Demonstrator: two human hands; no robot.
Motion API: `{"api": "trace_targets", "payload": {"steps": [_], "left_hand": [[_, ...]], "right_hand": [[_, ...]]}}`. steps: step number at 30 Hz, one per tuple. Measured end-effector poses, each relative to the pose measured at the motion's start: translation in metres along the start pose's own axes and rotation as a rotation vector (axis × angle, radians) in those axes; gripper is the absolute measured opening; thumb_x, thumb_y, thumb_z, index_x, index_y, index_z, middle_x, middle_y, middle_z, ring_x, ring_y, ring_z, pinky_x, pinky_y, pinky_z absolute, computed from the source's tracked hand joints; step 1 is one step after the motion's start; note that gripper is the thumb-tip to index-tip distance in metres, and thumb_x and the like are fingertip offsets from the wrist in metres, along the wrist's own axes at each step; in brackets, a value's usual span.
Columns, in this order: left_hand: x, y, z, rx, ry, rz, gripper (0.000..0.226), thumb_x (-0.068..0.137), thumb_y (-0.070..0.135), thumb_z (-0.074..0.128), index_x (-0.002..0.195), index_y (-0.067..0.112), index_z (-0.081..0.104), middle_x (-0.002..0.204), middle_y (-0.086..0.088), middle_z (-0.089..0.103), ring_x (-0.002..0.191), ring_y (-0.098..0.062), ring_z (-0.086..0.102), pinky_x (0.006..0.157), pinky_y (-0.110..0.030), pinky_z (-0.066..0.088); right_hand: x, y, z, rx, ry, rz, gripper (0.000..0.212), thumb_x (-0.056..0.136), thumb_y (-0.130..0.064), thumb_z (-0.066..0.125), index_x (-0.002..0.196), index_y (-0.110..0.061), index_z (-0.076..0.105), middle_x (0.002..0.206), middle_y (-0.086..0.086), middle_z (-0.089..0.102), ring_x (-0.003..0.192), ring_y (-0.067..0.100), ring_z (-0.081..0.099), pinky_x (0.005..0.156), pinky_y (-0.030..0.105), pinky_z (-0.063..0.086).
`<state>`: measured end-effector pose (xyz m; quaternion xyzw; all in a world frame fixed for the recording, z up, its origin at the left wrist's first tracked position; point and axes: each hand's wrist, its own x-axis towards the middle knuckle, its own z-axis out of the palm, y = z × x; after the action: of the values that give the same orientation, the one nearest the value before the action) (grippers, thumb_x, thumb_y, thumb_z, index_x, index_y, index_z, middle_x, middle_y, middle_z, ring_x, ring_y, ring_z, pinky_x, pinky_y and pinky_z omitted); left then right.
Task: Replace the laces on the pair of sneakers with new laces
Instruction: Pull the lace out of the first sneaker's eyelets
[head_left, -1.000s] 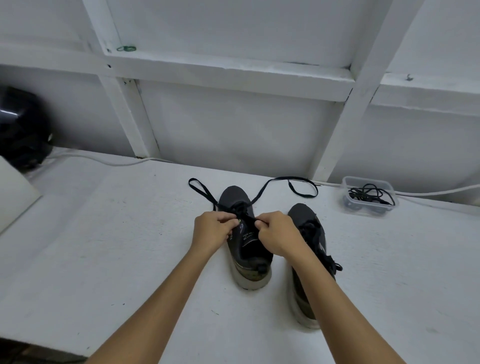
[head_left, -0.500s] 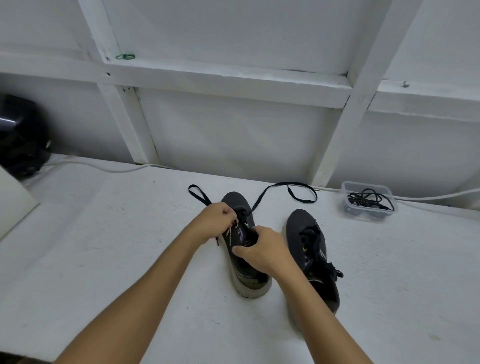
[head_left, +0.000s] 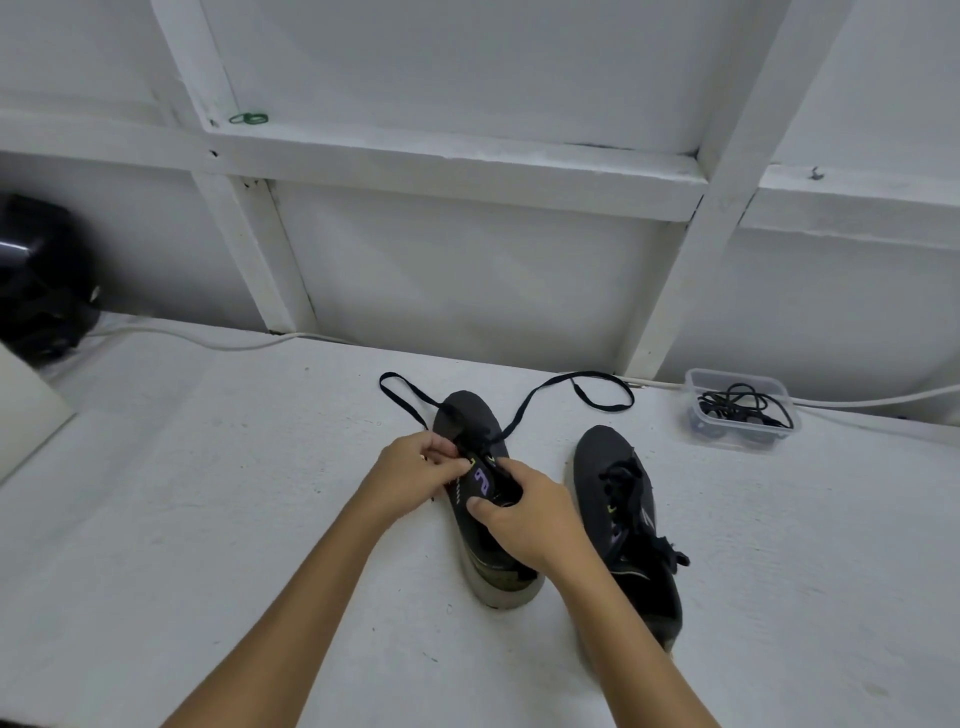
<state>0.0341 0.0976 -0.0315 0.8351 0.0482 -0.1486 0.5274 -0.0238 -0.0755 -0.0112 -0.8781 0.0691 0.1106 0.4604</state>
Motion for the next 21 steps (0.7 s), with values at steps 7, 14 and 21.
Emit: {"api": "trace_targets", "payload": {"steps": [7,14,21], "left_hand": [[0.010,0.010,0.005,-0.157,0.121,-0.017,0.014,0.098,0.026,0.063,0.103,0.015,0.070,0.093,0.001,0.070,0.079,-0.009,0.063,0.067,-0.018,0.045],[0.003,-0.005,0.005,-0.019,-0.001,0.018,0.016,0.090,0.039,0.072,0.092,0.024,0.074,0.086,0.006,0.072,0.076,-0.009,0.064,0.066,-0.024,0.050],[0.013,0.013,-0.008,-0.122,0.248,0.056,0.010,0.094,0.026,0.062,0.088,0.023,0.069,0.086,0.000,0.071,0.085,-0.017,0.068,0.072,-0.031,0.054]], "right_hand": [[0.003,0.001,0.003,-0.009,0.011,-0.005,0.047,0.087,-0.044,0.071,0.132,-0.033,0.061,0.113,-0.015,0.065,0.100,0.007,0.062,0.086,0.025,0.053],[0.006,0.003,0.003,-0.030,0.006,-0.013,0.035,0.090,-0.038,0.069,0.124,-0.033,0.064,0.090,-0.024,0.056,0.085,0.002,0.056,0.065,0.012,0.040],[0.008,0.005,0.002,-0.041,-0.002,-0.015,0.038,0.091,-0.037,0.069,0.127,-0.031,0.063,0.090,-0.026,0.052,0.084,0.001,0.053,0.063,0.006,0.034]]}}
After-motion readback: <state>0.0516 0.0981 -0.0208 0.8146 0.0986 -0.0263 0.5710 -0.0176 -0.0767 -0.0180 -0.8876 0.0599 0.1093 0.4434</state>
